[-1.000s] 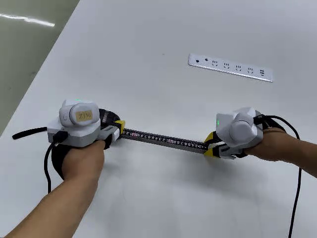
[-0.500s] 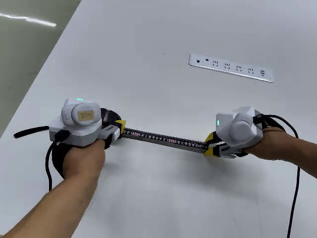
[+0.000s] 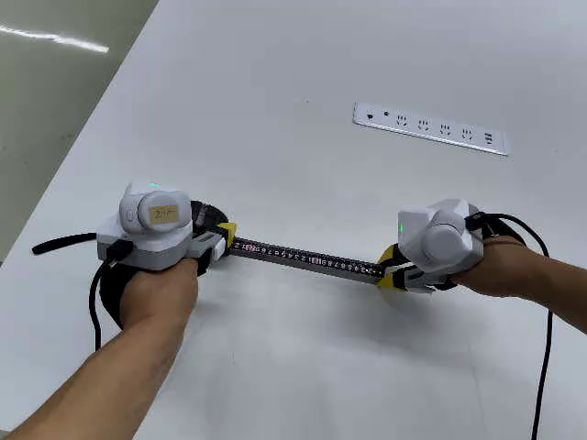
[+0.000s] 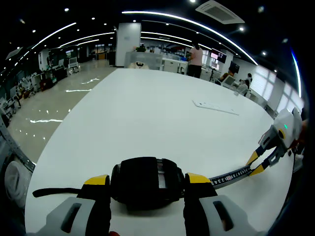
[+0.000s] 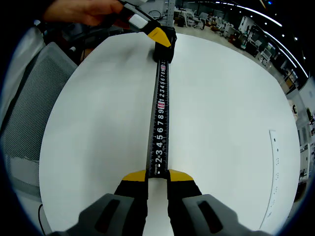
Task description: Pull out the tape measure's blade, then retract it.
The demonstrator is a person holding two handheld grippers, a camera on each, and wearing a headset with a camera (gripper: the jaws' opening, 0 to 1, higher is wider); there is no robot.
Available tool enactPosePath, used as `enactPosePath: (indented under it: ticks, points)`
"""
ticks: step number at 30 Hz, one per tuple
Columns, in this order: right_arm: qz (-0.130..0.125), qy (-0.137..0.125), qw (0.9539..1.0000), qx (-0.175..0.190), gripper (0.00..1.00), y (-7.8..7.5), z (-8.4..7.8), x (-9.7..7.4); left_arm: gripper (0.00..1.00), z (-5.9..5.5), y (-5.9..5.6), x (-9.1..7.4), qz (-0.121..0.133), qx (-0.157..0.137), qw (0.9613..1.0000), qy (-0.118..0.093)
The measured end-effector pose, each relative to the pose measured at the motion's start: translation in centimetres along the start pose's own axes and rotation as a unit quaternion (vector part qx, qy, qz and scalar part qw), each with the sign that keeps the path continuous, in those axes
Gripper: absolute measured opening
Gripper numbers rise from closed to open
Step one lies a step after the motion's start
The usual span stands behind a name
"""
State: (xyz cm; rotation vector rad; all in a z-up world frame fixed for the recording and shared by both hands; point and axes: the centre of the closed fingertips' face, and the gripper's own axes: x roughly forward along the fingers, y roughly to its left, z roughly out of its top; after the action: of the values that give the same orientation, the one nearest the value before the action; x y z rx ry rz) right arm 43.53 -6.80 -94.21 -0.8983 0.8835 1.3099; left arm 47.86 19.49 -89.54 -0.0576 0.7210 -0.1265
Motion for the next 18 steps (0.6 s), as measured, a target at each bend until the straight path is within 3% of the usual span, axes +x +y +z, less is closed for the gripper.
enactPosePath:
  ticks: [18]
  points:
    - [-0.016,-0.003,0.9999,-0.005,0.14,-0.18,0.79,0.22,0.56,0.06,-0.07,-0.16,-0.002,-0.001,1.0000,0.003]
